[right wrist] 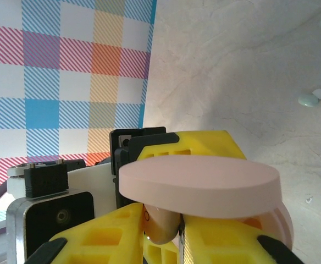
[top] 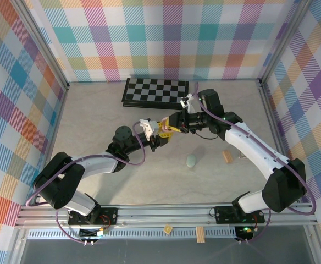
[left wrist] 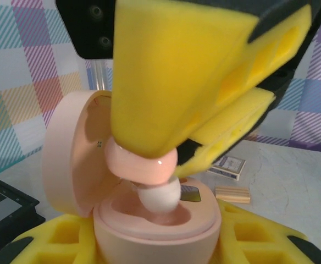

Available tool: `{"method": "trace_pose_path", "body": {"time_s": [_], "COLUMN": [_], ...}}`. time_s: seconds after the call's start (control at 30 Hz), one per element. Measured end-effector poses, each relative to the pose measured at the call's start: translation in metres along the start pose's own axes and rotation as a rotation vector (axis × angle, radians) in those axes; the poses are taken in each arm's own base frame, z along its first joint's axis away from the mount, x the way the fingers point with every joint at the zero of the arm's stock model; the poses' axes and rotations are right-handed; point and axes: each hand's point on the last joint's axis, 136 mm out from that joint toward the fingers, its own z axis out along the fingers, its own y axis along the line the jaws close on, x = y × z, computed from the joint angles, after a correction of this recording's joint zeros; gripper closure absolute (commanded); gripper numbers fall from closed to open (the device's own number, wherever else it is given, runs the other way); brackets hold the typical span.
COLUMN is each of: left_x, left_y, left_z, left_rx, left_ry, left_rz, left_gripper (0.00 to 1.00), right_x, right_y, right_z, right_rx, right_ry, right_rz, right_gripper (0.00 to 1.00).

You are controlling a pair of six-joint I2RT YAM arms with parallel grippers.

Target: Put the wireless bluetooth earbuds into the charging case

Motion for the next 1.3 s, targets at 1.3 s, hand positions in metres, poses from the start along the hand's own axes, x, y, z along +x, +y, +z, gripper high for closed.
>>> {"method": "trace_pose_path", "body": {"time_s": [1.3], "left_x": [-0.009], "left_y": [0.017], "left_z": [-0.006], "left_rx": [-0.066], "left_ry": [-0.067], "left_rz": [-0.023], "left_gripper": [0.69], "right_x": [0.001], "right_y": [0.008], "right_z": [-0.049], "right_rx": [0.135], "right_ry": [-0.158], "right_rz": [-0.191], "right_gripper": [0.45]}}
